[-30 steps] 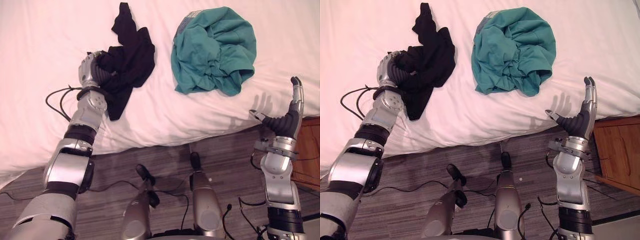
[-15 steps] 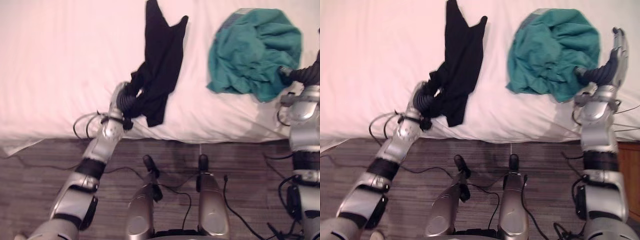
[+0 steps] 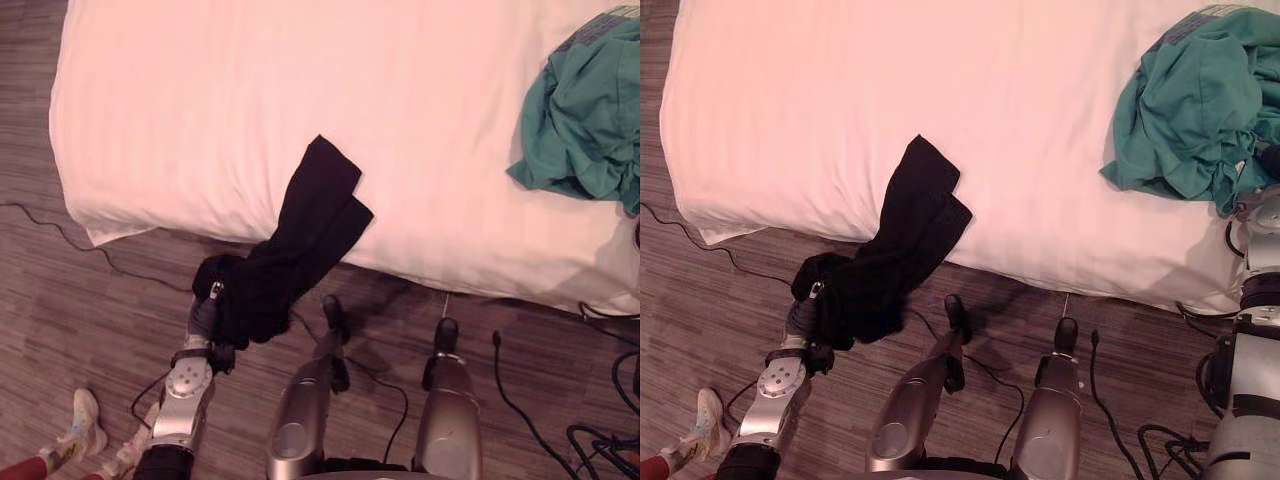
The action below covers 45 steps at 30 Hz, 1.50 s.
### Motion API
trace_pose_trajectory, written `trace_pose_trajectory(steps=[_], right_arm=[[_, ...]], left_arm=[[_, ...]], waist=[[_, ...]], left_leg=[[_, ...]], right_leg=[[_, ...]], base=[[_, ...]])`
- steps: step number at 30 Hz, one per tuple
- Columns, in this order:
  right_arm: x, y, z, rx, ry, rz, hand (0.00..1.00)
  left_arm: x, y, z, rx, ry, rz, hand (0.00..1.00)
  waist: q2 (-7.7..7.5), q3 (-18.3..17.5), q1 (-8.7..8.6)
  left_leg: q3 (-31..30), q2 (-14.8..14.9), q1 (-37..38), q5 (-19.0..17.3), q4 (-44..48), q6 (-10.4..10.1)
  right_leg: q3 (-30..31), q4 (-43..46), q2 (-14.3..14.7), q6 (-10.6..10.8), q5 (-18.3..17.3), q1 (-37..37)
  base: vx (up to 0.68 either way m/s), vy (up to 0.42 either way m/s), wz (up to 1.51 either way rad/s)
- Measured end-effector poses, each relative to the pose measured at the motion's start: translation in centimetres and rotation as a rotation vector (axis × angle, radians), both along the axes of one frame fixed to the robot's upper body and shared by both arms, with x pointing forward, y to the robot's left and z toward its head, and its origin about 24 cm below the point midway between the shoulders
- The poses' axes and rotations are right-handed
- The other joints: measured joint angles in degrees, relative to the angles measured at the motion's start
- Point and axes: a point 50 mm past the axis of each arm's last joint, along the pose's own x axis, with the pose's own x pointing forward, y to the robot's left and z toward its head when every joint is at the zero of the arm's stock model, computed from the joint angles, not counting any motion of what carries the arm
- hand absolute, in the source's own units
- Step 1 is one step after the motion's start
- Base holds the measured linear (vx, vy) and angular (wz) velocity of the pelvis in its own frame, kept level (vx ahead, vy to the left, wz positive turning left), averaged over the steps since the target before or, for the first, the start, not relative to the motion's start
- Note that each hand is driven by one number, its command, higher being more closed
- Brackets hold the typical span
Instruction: Tidy the bed and pick cloth on bed and put in laundry
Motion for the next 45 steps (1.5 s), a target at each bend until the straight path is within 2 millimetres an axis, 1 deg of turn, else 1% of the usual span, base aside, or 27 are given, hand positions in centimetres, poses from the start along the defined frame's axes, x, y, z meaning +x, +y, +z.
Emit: trace_pose_trajectory(steps=[3,5,6,8,11,13,15,17,20,22,24,25,26,27,28,29,32,33,34,35,36,37,38,39,40,41,45], right_arm=[[0.0,1.8,-2.9,0.051,0.0,0.074,1.0],[-0.5,4.3,-7.3,0.147,0.01,0.167,1.0],[-0.8,4.9,-8.5,0.177,0.016,0.188,1.0],[-2.7,7.7,-13.8,0.352,0.041,0.259,1.0],[-5.7,10.9,-19.1,0.631,0.001,0.296,1.0],[-7.7,12.9,-21.9,0.83,-0.026,0.326,1.0],[-9.4,14.9,-23.9,0.986,-0.047,0.34,1.0],[-11.6,16.9,-25.8,1.111,-0.041,0.32,1.0],[-11.9,17.7,-26.2,1.109,0.004,0.343,1.0],[-12.5,17.6,-26.3,1.023,0.07,0.331,1.0],[-12.9,17.4,-26.2,0.959,0.104,0.309,1.0],[-12.9,17.4,-26.2,0.947,0.111,0.303,1.0],[-13.0,17.3,-26.2,0.921,0.123,0.277,1.0],[-13.1,17.2,-26.2,0.913,0.124,0.263,1.0],[-13.4,16.8,-26.2,0.906,0.112,0.224,1.0],[-13.4,16.4,-26.0,0.89,0.11,0.207,1.0],[-12.9,15.5,-25.4,0.828,0.131,0.207,1.0],[-12.8,15.3,-25.3,0.815,0.135,0.21,1.0],[-12.4,15.2,-24.8,0.804,0.127,0.218,1.0],[-12.4,15.3,-24.8,0.803,0.128,0.219,1.0],[-12.1,15.4,-24.6,0.795,0.127,0.228,1.0],[-12.0,15.6,-24.6,0.8,0.128,0.228,1.0],[-12.2,16.1,-25.0,0.818,0.137,0.229,1.0],[-12.3,16.7,-25.3,0.833,0.149,0.235,1.0],[-12.2,17.8,-25.6,0.856,0.163,0.265,1.0],[-12.1,18.5,-25.7,0.871,0.17,0.289,1.0],[-13.2,18.5,-26.3,0.886,0.178,0.263,1.0]], left_arm=[[-0.1,-0.6,0.4,-0.011,-0.022,-0.033,1.0],[-0.5,-0.6,0.0,-0.011,0.0,-0.051,1.0],[-0.6,-0.7,-0.1,-0.01,0.007,-0.056,1.0],[-0.7,-0.8,-0.4,-0.011,0.028,-0.078,1.0],[-0.8,-1.1,-1.2,-0.01,0.074,-0.099,1.0],[-1.2,-1.6,-2.2,-0.04,0.119,-0.099,1.0],[-1.6,-2.1,-2.7,-0.069,0.139,-0.095,1.0],[-2.2,-2.3,-3.3,-0.103,0.158,-0.07,1.0],[-3.7,-2.4,-4.4,-0.158,0.197,0.01,1.0],[-5.2,-2.7,-5.5,-0.212,0.238,0.091,1.0],[-5.4,-2.6,-5.7,-0.245,0.235,0.146,1.0],[-5.4,-2.4,-5.7,-0.247,0.234,0.16,1.0],[-5.4,-2.3,-5.6,-0.248,0.23,0.186,1.0],[-5.3,-2.2,-5.6,-0.247,0.229,0.193,1.0],[-5.1,-2.3,-5.4,-0.248,0.222,0.2,1.0],[-4.7,-2.2,-5.2,-0.257,0.207,0.207,1.0],[-5.1,-1.6,-5.4,-0.269,0.213,0.26,1.0],[-5.1,-1.6,-5.4,-0.269,0.212,0.26,1.0],[-5.0,-1.6,-5.3,-0.267,0.21,0.262,1.0],[-5.1,-1.6,-5.4,-0.27,0.213,0.267,1.0],[-5.6,-1.5,-6.0,-0.275,0.244,0.281,1.0],[-5.7,-1.4,-6.3,-0.274,0.257,0.284,1.0],[-5.9,-1.2,-6.5,-0.272,0.273,0.295,1.0],[-6.0,-1.0,-6.6,-0.26,0.281,0.3,1.0],[-6.0,-0.6,-6.5,-0.231,0.283,0.31,1.0],[-6.1,-0.3,-6.5,-0.209,0.292,0.308,1.0],[-5.7,-0.5,-6.4,-0.177,0.295,0.281,1.0]], waist=[[-1.11,-0.09,-0.17],[-3.57,-2.58,-0.72],[-4.18,-3.49,-1.07],[-7.82,-6.66,-1.92],[-11.49,-9.18,-2.77],[-12.42,-11.21,-3.11],[-12.33,-12.55,-3.18],[-12.53,-13.68,-3.28],[-10.97,-15.32,-3.02],[-9.2,-17.38,-2.9],[-8.61,-17.9,-2.72],[-8.57,-17.94,-2.63],[-8.5,-18.01,-2.44],[-8.73,-18.08,-2.54],[-9.19,-18.0,-3.0],[-9.48,-17.97,-2.43],[-7.81,-18.85,-1.42],[-7.66,-19.0,-1.27],[-8.58,-18.98,-1.03],[-8.7,-18.93,-1.02],[-7.33,-19.6,-0.18],[-8.43,-19.24,-0.23],[-8.99,-19.17,-0.29],[-9.61,-18.96,-0.53],[-10.28,-18.67,-1.14],[-10.52,-18.52,-1.79],[-11.0,-18.42,-3.46]], left_leg=[[0.5,0.42,2.89,-0.01,-0.21,-0.01],[1.14,0.59,5.41,-0.05,-1.37,-0.05],[1.11,0.61,5.77,-0.05,-1.7,-0.05],[0.92,0.6,8.03,-0.46,-2.33,-0.57],[0.16,0.23,11.19,-1.25,-2.33,-1.28],[-0.99,-0.04,12.4,-1.94,-2.33,-1.11],[-2.69,-0.03,12.93,-2.2,-2.3,-1.14],[-5.27,-0.62,13.77,-2.17,-2.41,-1.19],[-6.99,0.09,13.64,-1.67,-2.56,-1.91],[-10.58,0.75,11.72,-0.72,-2.49,-3.12],[-15.42,0.83,9.41,0.93,-2.46,-3.36],[-16.66,0.81,8.61,1.34,-2.47,-3.31],[-16.52,0.84,6.82,-0.23,-2.66,-0.99],[-14.09,0.88,5.95,-1.6,-2.68,0.93],[-7.8,0.91,4.89,-5.21,-1.03,5.85],[2.27,1.77,2.71,-7.6,3.25,9.21],[12.68,3.99,1.34,-8.25,9.07,9.25],[12.89,3.7,0.72,-8.82,9.73,8.32],[13.33,2.02,-0.97,-11.29,12.21,4.99],[13.24,2.02,-2.18,-11.62,15.06,5.9],[11.48,1.69,-2.72,-11.72,17.35,7.35],[10.51,0.04,-2.14,-12.15,17.09,7.85],[8.53,-2.51,-0.64,-12.52,16.16,8.46],[5.85,-4.02,0.12,-12.64,15.31,8.76],[2.47,-5.1,0.68,-12.5,14.27,8.79],[-0.67,-6.13,2.36,-11.3,11.83,8.92],[-9.57,-9.75,8.3,-9.46,5.77,6.62]], right_leg=[[-0.08,-0.73,0.57,-0.02,-0.01,2.85],[0.02,-1.59,0.96,0.03,-0.46,4.83],[-0.16,-1.83,1.03,0.06,-0.59,5.25],[-0.79,-2.29,1.04,-0.13,-1.37,7.71],[-1.61,-2.35,0.59,-0.19,-2.79,11.62],[-0.65,-1.63,0.73,-0.9,-3.83,12.95],[4.83,-0.91,2.18,-2.07,-4.77,13.48],[9.01,-2.0,2.75,-1.11,-7.57,16.32],[7.83,-3.19,3.54,-0.33,-8.16,17.68],[3.7,-3.9,4.33,-0.57,-8.11,18.74],[-1.76,-3.99,4.73,-0.94,-8.25,19.82],[-3.68,-4.0,4.86,-1.1,-8.35,20.23],[-8.37,-4.57,4.86,-1.18,-8.4,21.73],[-10.61,-5.38,4.58,-1.1,-8.24,22.72],[-15.16,-7.9,3.93,-1.25,-6.86,25.19],[-19.55,-9.66,2.94,-1.13,-6.4,27.76],[-28.89,-9.59,2.3,-0.62,-6.56,33.06],[-30.41,-9.42,2.0,-0.63,-6.55,33.75],[-33.45,-7.39,-0.15,-0.68,-6.55,34.31],[-33.76,-5.47,-1.53,-0.79,-6.68,33.89],[-33.58,2.81,-3.74,-0.94,-6.98,32.63],[-33.1,7.36,-5.89,-1.81,-6.43,32.19],[-30.31,16.5,-9.24,-6.91,-3.48,29.98],[-26.01,23.67,-10.23,-13.06,-0.71,26.94],[-17.49,29.94,-7.32,-11.05,-3.0,21.25],[-11.99,31.18,-3.52,-7.19,-5.67,17.98],[-4.94,21.59,2.7,-3.31,-11.72,13.38]], base=[[0.06,-0.082,-0.12],[0.09,-0.089,-0.15],[0.15,-0.082,0.03],[0.19,-0.083,0.05],[0.18,-0.086,0.15],[0.13,-0.067,0.17],[0.11,-0.079,0.36],[0.07,-0.141,0.56],[-0.01,-0.123,0.36],[0.0,-0.099,0.71],[-0.01,-0.081,1.14],[-0.05,-0.075,1.66],[-0.08,-0.047,1.37],[-0.04,-0.017,1.99],[0.03,0.037,2.24],[0.08,0.056,2.21],[0.1,0.083,1.87],[0.14,0.134,2.14],[0.13,0.142,1.49],[0.23,0.206,1.67],[0.18,0.147,1.07],[0.21,0.189,1.3],[0.22,0.197,1.19],[0.3,0.215,1.52],[0.33,0.159,1.63],[0.28,0.098,1.45],[0.28,0.013,1.56]])
